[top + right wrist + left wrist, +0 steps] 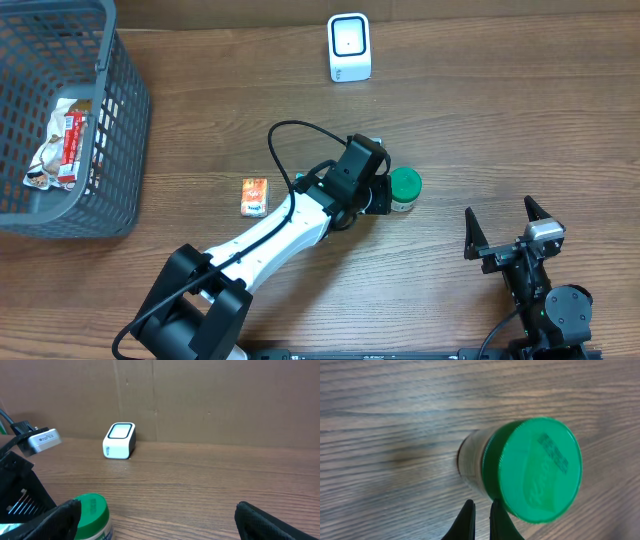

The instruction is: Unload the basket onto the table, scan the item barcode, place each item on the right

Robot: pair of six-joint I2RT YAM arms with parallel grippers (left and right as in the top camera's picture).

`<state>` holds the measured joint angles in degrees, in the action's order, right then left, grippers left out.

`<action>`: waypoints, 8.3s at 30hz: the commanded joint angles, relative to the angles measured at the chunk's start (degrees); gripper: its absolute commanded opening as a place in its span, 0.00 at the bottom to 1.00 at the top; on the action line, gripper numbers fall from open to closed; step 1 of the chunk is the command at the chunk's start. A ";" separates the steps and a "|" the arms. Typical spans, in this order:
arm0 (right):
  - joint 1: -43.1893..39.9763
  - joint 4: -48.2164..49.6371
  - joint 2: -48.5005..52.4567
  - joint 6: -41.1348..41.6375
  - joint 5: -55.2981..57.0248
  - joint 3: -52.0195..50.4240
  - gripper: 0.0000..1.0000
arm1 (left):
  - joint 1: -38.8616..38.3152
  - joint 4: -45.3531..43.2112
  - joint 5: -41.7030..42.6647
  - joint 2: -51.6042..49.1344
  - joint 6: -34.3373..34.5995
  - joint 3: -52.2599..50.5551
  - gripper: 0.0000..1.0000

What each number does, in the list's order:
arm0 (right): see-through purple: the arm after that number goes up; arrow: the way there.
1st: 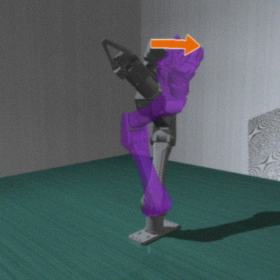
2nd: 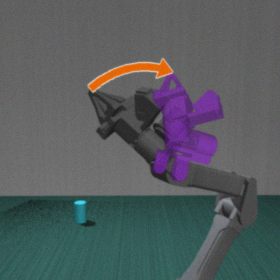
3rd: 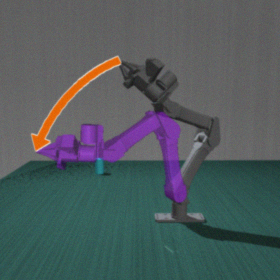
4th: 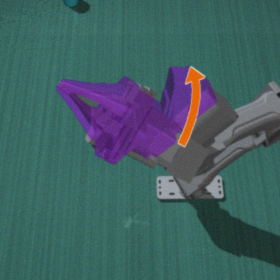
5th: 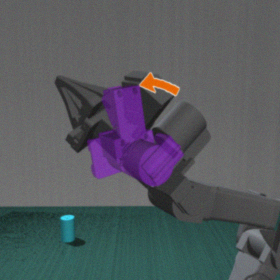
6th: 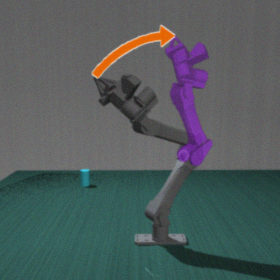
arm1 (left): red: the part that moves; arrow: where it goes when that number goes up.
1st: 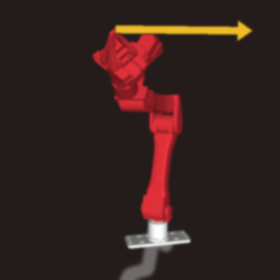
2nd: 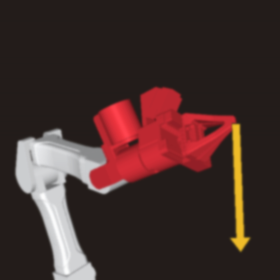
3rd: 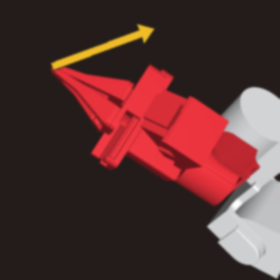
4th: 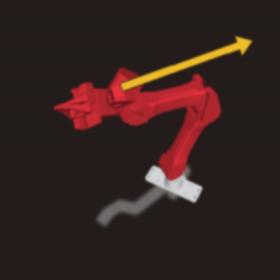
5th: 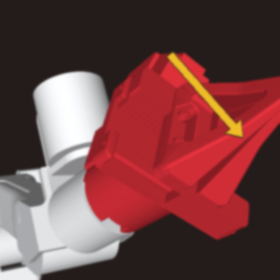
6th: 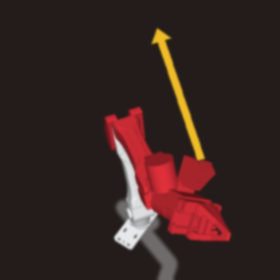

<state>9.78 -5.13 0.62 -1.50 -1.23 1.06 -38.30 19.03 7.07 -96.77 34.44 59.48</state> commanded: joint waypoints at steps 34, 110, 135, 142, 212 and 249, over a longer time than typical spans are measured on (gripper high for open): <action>-0.15 0.33 -0.46 -0.04 0.24 -0.59 1.00 | 28.70 26.82 -5.81 0.42 -16.26 2.23 0.04; -0.15 0.33 -0.46 -0.04 0.24 -0.59 1.00 | 47.28 45.62 2.51 1.95 -31.30 20.00 0.42; -0.15 0.31 -0.46 -0.04 0.24 -0.59 1.00 | 47.39 23.69 13.51 -1.42 -40.98 0.31 0.24; -0.15 0.33 -0.46 -0.04 0.24 -0.59 1.00 | 47.41 21.55 12.28 -6.97 -42.80 0.31 0.28; -0.15 0.31 -0.46 -0.04 0.24 -0.59 1.00 | 47.69 29.16 10.38 -10.08 -38.25 8.09 0.22; -0.15 0.33 -0.46 -0.04 0.24 -0.59 1.00 | 41.27 33.64 -1.88 -2.08 -28.11 17.55 0.04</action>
<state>9.78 -5.17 0.62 -1.48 -1.26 1.06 7.55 52.47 13.93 -105.89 1.26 73.45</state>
